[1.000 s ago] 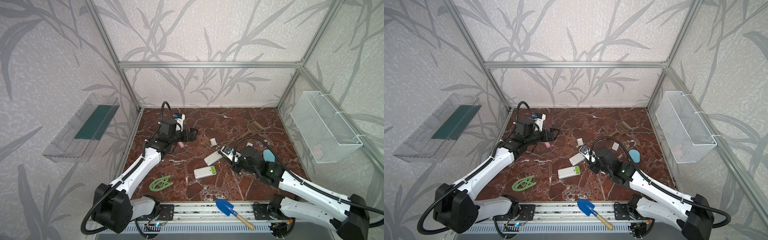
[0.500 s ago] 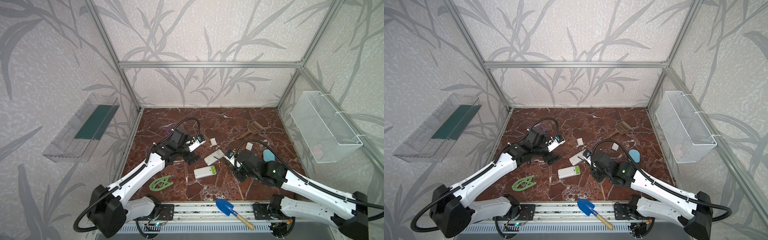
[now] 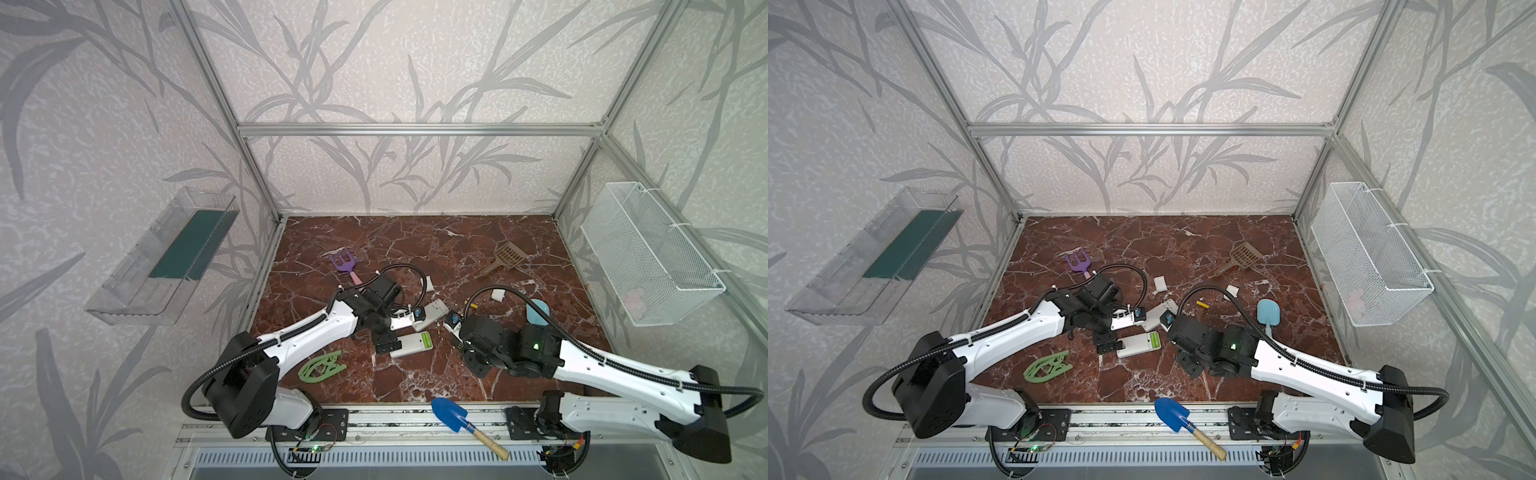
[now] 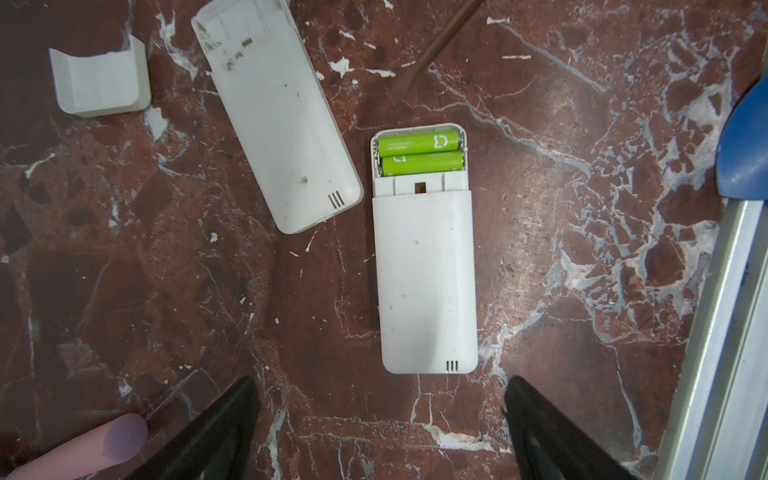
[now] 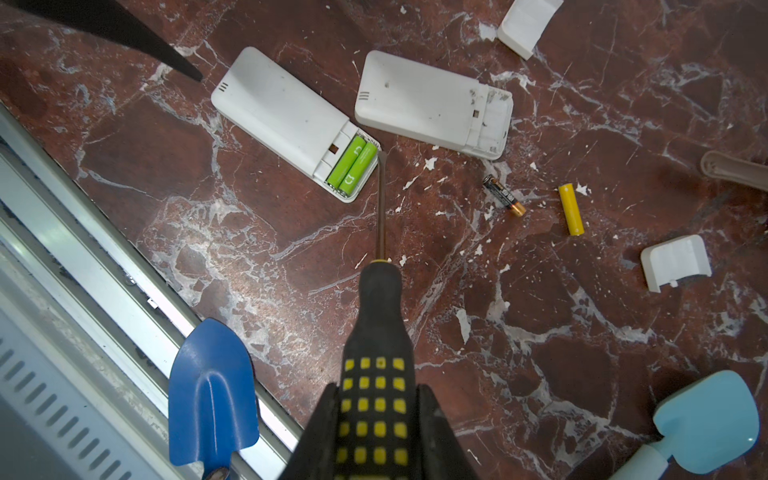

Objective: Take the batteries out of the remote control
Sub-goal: 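Grasp the white remote with the left gripper while the right gripper tilts the screwdriver, then hold the remote with the left gripper while the right gripper lowers the screwdriver tip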

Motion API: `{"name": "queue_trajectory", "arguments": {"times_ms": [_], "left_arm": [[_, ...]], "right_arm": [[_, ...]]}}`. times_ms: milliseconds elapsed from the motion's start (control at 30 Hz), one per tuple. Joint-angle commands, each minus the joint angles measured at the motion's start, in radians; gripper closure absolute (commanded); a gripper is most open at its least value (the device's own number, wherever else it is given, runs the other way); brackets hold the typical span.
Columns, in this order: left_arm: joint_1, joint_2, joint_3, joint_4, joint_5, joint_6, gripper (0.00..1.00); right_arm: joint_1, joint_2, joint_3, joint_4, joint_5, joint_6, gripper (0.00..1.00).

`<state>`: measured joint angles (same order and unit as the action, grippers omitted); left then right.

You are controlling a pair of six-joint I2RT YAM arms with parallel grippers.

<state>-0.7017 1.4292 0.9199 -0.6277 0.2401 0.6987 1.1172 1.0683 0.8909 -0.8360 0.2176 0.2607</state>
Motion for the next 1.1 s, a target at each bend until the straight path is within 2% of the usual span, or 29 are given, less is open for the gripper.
{"name": "queue_trajectory", "arguments": {"times_ms": [0,400,633,1067], "left_arm": [[-0.031,0.043,0.009,-0.036,-0.004,0.057,0.08],[-0.08,0.21,0.072,-0.074,-0.021,0.062,0.14],[-0.087,0.278,0.084,-0.065,-0.085,0.033,0.21],[-0.087,0.279,0.044,0.015,-0.11,-0.01,0.36]], "right_arm": [[0.01,-0.029,0.005,-0.009,0.016,0.044,1.0],[0.037,-0.015,0.01,-0.024,0.007,0.083,1.0],[0.051,-0.018,0.011,-0.035,0.015,0.095,1.0],[0.109,0.034,0.028,-0.076,0.055,0.109,1.0]]}}
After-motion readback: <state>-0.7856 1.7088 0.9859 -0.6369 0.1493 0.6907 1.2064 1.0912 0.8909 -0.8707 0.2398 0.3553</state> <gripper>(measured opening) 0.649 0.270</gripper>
